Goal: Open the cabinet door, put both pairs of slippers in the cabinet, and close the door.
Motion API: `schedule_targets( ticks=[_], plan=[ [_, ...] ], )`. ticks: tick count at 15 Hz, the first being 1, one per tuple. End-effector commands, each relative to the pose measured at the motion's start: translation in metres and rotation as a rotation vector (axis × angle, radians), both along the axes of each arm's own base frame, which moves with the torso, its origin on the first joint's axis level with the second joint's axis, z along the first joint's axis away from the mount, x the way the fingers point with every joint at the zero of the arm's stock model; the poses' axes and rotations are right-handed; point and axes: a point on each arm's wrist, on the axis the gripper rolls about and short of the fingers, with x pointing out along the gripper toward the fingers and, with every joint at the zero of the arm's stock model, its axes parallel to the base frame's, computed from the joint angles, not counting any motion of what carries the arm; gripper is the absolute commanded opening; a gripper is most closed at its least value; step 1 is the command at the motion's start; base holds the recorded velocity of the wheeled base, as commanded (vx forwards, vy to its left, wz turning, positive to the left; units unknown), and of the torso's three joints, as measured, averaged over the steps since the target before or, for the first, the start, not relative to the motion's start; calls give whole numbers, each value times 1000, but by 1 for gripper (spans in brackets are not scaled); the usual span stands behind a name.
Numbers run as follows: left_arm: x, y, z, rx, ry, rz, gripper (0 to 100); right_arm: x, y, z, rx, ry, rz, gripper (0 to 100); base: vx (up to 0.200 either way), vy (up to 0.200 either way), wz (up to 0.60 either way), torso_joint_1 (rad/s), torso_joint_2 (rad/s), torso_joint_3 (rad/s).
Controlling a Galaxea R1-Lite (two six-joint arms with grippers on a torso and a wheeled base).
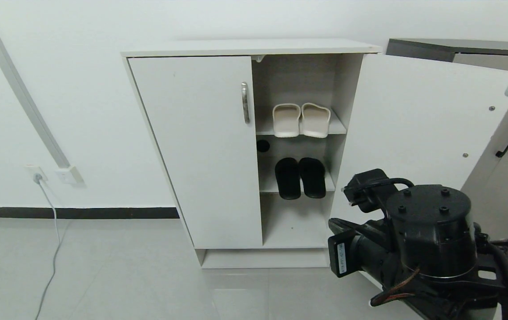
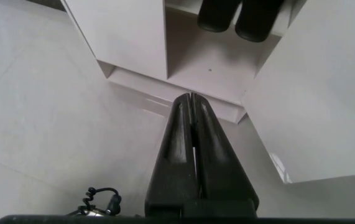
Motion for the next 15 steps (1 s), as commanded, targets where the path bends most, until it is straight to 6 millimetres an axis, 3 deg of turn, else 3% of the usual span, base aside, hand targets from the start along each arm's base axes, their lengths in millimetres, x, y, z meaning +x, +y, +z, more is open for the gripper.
schedule_targets(
  ticks=[1, 6, 9, 15],
  plan=[
    [0, 0, 0, 2, 0, 0, 0, 1, 1, -2, -6, 5, -1, 0, 0, 0, 0, 0, 0, 0],
    [0, 0, 0, 2, 0, 0, 0, 2, 1, -3, -9, 6, -4, 0, 0, 0, 0, 0, -32, -36],
    [0, 0, 0, 2, 0, 0, 0, 3, 2, -5, -16, 10, -3, 0, 0, 0, 0, 4, -199, -331],
    [0, 0, 0, 2, 0, 0, 0, 3, 2, -6, -20, 13, -3, 0, 0, 0, 0, 67, -501, -368]
  ],
)
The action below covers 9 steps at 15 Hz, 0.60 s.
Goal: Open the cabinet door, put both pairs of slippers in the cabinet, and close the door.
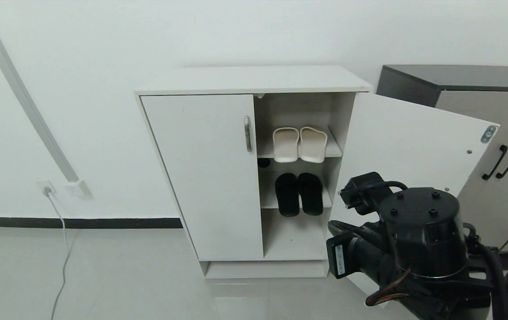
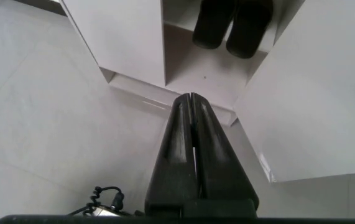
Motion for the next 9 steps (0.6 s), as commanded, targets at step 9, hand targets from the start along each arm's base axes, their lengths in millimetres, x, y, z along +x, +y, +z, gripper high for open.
schedule_targets(
  ticks=[9],
  plan=[
    [0, 0, 0, 0, 1, 0, 0, 1, 2, -4, -11, 7, -3, 0, 0, 0, 0, 148, -477, -326]
  ],
)
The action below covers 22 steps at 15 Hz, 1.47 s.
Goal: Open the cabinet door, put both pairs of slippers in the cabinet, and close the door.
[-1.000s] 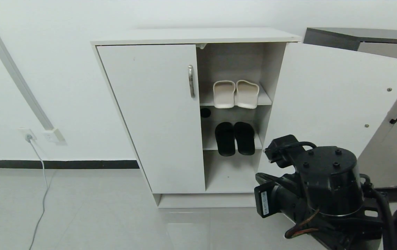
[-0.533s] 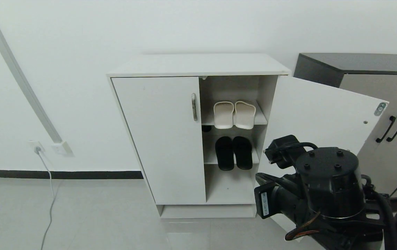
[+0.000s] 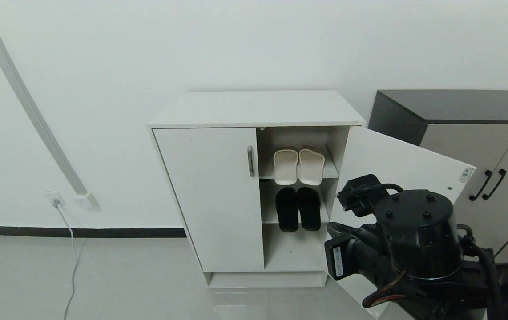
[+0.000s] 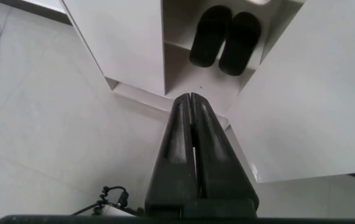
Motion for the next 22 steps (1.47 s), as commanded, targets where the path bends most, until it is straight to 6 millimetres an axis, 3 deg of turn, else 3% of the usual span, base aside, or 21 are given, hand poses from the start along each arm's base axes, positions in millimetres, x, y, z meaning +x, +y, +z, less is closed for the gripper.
schedule_targets(
  ticks=[1, 15, 22],
  plan=[
    [0, 0, 0, 0, 1, 0, 0, 0, 1, -1, -2, 1, 0, 0, 0, 0, 0, 183, -500, -330],
    [0, 0, 0, 0, 1, 0, 0, 2, -1, -5, -15, 12, -8, 0, 0, 0, 0, 230, -551, -327],
    [0, 0, 0, 0, 1, -2, 0, 3, -3, -9, -23, 16, -15, 0, 0, 0, 0, 147, -317, -171]
  ],
)
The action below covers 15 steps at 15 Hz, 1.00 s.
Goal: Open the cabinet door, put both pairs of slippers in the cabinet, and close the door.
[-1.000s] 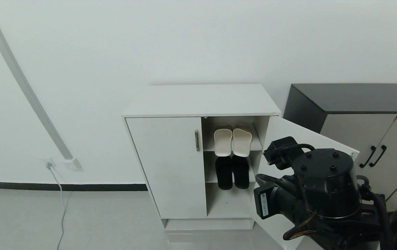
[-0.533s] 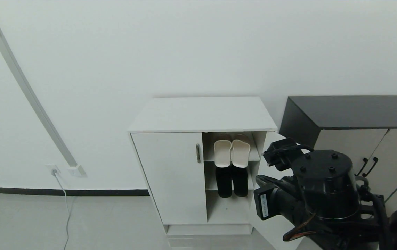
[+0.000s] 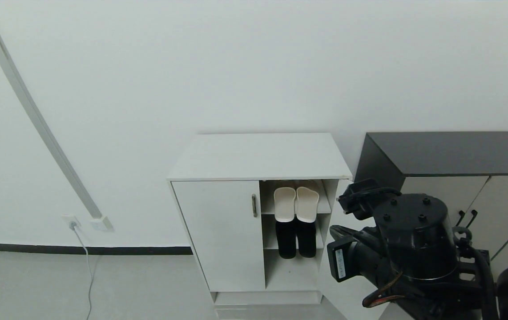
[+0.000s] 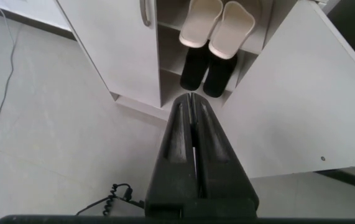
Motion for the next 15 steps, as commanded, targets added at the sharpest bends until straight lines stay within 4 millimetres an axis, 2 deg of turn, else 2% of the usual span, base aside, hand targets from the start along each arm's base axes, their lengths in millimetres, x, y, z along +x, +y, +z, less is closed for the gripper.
schedule_targets(
  ticks=[1, 11, 15],
  plan=[
    [0, 0, 0, 0, 0, 0, 0, -1, -1, -2, -3, 4, 1, 0, 0, 0, 0, 0, 0, 0],
    [0, 0, 0, 1, 0, 0, 0, 4, -2, -6, -18, -6, -5, 0, 0, 0, 0, 0, 0, 0],
    [0, 0, 0, 1, 0, 0, 0, 4, -2, -7, -23, -4, -8, 0, 0, 0, -600, 1, -1, 2]
  ],
)
